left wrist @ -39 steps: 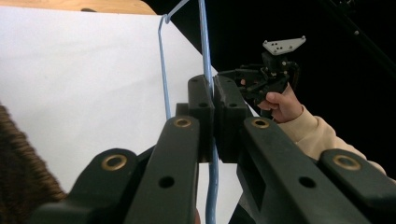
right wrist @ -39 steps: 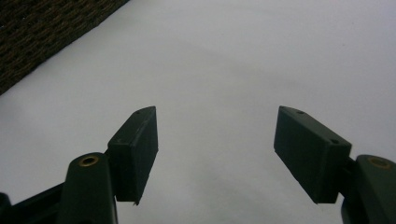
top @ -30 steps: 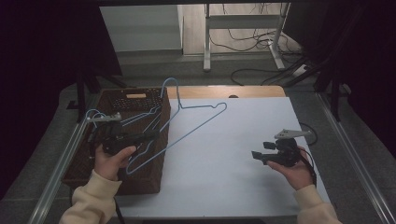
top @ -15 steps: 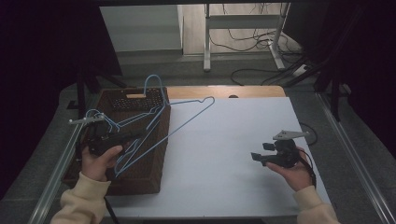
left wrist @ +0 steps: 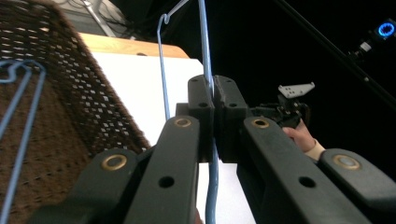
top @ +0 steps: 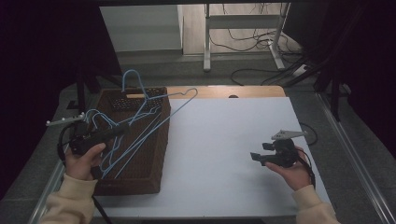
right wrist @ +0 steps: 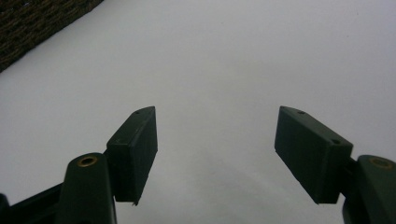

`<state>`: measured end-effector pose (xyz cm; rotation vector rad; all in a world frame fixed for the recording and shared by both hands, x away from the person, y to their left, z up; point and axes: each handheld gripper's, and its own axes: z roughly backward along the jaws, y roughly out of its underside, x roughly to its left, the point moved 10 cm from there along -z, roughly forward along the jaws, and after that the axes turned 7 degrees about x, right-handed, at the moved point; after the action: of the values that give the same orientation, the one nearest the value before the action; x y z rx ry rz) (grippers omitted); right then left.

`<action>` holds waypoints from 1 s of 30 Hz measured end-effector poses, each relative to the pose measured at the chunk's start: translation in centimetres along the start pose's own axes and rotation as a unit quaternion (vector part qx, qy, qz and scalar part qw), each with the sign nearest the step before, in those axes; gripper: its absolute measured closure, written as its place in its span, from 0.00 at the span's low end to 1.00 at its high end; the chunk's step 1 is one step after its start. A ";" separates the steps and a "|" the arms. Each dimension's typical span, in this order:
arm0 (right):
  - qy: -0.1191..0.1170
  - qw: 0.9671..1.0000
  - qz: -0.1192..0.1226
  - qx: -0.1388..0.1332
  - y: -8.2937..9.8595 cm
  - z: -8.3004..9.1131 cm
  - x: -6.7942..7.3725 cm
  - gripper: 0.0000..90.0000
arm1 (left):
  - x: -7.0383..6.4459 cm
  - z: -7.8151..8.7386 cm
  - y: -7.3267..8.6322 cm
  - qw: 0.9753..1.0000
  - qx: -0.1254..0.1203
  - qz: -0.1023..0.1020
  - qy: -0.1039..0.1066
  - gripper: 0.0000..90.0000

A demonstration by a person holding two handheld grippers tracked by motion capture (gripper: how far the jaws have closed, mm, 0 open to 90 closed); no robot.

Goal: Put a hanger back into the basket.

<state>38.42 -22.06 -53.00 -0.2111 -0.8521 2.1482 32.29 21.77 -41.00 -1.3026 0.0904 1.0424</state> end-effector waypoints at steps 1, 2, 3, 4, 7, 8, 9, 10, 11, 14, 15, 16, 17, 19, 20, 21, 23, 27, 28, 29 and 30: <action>0.000 1.000 0.000 0.000 0.0 0.0 0.0 0.34 | 0.3 0.2 0.0 1.000 -0.002 0.001 -0.003 0.97; 0.000 1.000 -0.001 0.000 0.0 0.1 0.0 0.34 | 0.6 0.5 0.0 1.000 -0.005 0.004 -0.006 0.97; 0.000 1.000 -0.002 0.000 0.0 0.1 0.0 0.34 | 0.9 0.7 0.0 1.000 -0.007 0.005 -0.007 0.97; 0.001 1.000 -0.002 0.000 0.0 0.0 -0.1 0.34 | 1.2 0.9 0.0 1.000 -0.010 0.008 -0.010 0.97; 0.001 1.000 -0.001 0.002 0.1 0.0 0.0 0.33 | 2.0 1.6 0.1 1.000 -0.017 0.015 -0.015 0.97; 0.000 1.000 -0.001 0.003 0.1 -0.1 0.0 0.34 | 2.2 1.8 0.1 1.000 -0.019 0.017 -0.017 0.97; 0.000 1.000 -0.001 0.004 0.1 -0.1 0.0 0.33 | 2.4 2.0 0.1 0.999 -0.021 0.019 -0.018 0.97; 0.001 1.000 -0.001 0.004 0.1 -0.1 0.0 0.33 | 2.7 2.2 0.1 0.999 -0.023 0.020 -0.019 0.97; 0.001 1.000 0.000 0.005 0.2 -0.1 0.0 0.33 | 2.9 2.5 0.1 0.999 -0.026 0.022 -0.022 0.97; 0.002 1.000 -0.001 0.006 0.2 -0.1 -0.1 0.33 | 3.5 3.2 0.2 0.999 -0.030 0.027 -0.026 0.97; 0.002 1.000 -0.001 0.006 0.2 -0.1 -0.1 0.33 | 3.7 3.4 0.2 0.999 -0.030 0.027 -0.028 0.97; 0.002 1.000 -0.001 0.006 0.2 -0.1 -0.1 0.33 | 3.9 3.5 0.2 0.999 -0.031 0.028 -0.029 0.97; 0.001 1.000 -0.001 0.006 0.2 -0.1 -0.1 0.33 | 4.1 3.7 0.3 0.999 -0.031 0.028 -0.031 0.97; 0.001 1.000 -0.001 0.007 0.2 -0.1 -0.1 0.33 | 4.5 4.0 0.4 0.999 -0.031 0.029 -0.033 0.97; 0.001 1.000 -0.001 0.007 0.3 -0.1 -0.1 0.33 | 4.8 4.1 0.4 0.998 -0.033 0.030 -0.034 0.97; 0.001 1.000 -0.001 0.008 0.3 -0.2 -0.1 0.33 | 4.9 4.2 0.4 0.998 -0.033 0.031 -0.034 0.97; 0.001 1.000 -0.001 0.009 0.3 -0.2 -0.1 0.33 | 5.3 4.5 0.5 0.998 -0.033 0.032 -0.037 0.97; 0.001 1.000 -0.002 0.010 0.3 -0.2 -0.2 0.32 | 5.9 5.0 0.7 0.998 -0.038 0.038 -0.041 0.97; 0.002 1.000 -0.002 0.011 0.4 -0.3 -0.2 0.32 | 6.1 5.2 0.7 0.998 -0.038 0.040 -0.043 0.97; 0.002 1.000 -0.003 0.011 0.4 -0.3 -0.2 0.32 | 6.2 5.3 0.7 0.998 -0.039 0.039 -0.044 0.97; 0.002 1.000 -0.002 0.011 0.4 -0.3 -0.2 0.32 | 6.4 5.5 0.8 0.997 -0.040 0.041 -0.046 0.97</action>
<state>38.41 -22.21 -53.49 -0.2006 -0.8253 2.1514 32.76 29.82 -43.58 -1.3289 0.0321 1.1848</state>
